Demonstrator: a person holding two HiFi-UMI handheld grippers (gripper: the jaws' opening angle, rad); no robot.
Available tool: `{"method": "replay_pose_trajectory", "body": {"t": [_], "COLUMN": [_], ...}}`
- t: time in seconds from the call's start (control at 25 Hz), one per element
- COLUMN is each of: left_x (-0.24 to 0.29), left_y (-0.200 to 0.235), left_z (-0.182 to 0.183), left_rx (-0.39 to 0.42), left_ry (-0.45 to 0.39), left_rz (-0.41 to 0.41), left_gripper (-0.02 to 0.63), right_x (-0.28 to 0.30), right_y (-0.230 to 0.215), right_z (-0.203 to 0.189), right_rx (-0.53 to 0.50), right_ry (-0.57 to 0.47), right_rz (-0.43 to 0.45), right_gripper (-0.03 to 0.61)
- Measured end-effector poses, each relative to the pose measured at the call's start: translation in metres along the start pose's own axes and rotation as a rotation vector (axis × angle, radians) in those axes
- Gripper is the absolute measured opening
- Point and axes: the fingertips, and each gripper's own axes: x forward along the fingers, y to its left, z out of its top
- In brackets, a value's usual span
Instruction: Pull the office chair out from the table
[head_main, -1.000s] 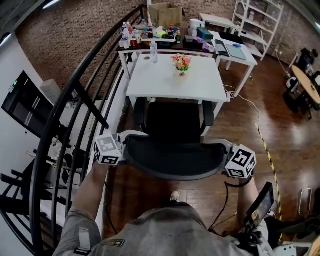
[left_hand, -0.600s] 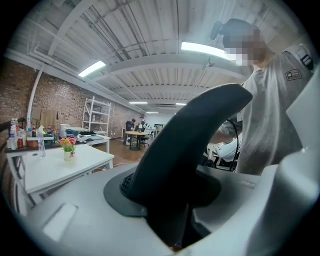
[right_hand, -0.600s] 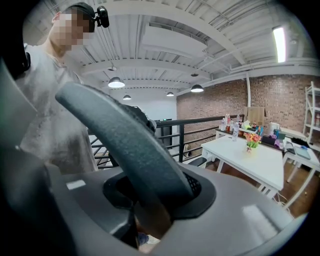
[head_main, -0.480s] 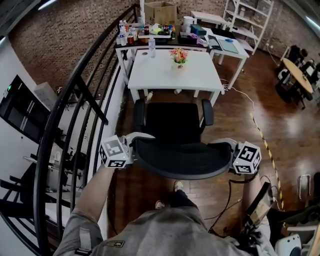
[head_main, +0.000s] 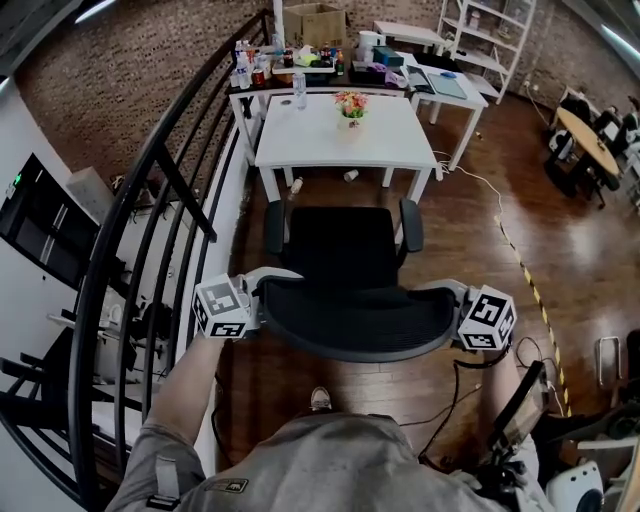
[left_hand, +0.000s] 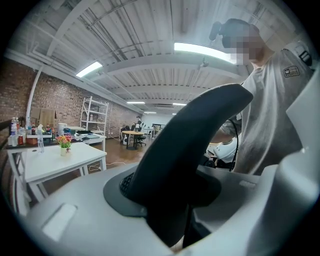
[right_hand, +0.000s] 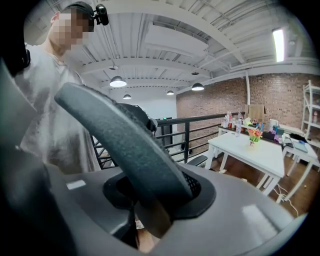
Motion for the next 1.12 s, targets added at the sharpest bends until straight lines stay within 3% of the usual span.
{"method": "replay_pose_trajectory", "body": {"t": [1.12], "left_x": [-0.022], "left_y": [-0.226], "left_z": [-0.025], "left_rx": [-0.048], "left_ry": [0.005], "left_rz": [0.084], "left_gripper": [0.195], "right_x": [-0.065], "right_y": [0.21], "right_z": [-0.055], "right_rx": [-0.032], "right_ry": [-0.006], "right_rz": [0.055], "right_gripper": [0.15]}}
